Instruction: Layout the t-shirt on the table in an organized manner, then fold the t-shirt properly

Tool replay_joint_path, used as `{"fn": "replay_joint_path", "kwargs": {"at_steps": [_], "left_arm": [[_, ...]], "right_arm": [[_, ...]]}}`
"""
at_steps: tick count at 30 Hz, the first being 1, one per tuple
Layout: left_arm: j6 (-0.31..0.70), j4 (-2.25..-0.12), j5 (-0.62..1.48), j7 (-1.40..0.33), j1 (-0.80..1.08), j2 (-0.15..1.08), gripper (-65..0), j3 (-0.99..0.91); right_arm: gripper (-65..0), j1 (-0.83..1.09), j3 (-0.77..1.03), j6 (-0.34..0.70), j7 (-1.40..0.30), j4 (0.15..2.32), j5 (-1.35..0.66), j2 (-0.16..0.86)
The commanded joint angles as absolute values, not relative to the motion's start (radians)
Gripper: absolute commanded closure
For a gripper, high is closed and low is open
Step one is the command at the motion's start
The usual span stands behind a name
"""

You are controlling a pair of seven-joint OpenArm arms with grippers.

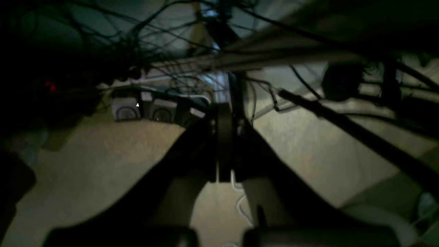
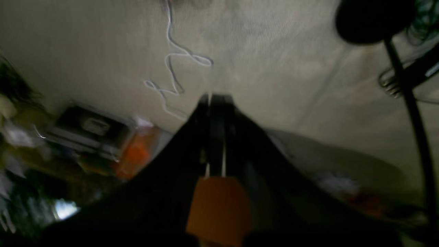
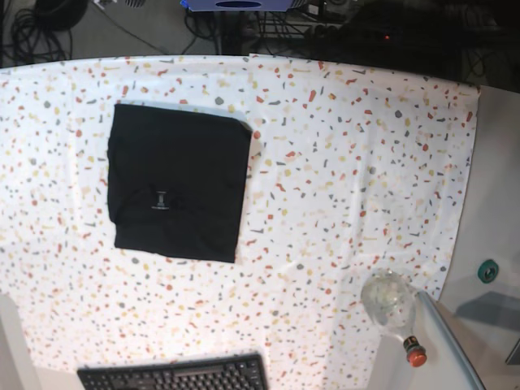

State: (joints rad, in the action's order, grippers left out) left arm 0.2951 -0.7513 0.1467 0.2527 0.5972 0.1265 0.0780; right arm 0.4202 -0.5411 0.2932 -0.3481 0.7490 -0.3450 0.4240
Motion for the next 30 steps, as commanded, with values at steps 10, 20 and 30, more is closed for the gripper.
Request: {"fn": "replay_joint_path", "kwargs": {"at_steps": [10, 20, 30], "left_arm": [[0.308, -0.102, 0.139, 0.432, 0.280, 0.090, 0.0, 0.252], [0.308, -0.102, 0.139, 0.545, 0.249, 0.114, 0.0, 0.321], [0.308, -0.094, 0.140, 0.539, 0.219, 0.120, 0.0, 0.314]], "right_arm": [[0.0, 0.174, -0.763, 0.380, 0.165, 0.091, -0.348, 0.171], [0.0, 0.189, -0.762, 0.157, 0.275, 0.081, -0.349, 0.061], [0.0, 0.183, -0.763, 0.104, 0.398, 0.081, -0.349, 0.062]]}}
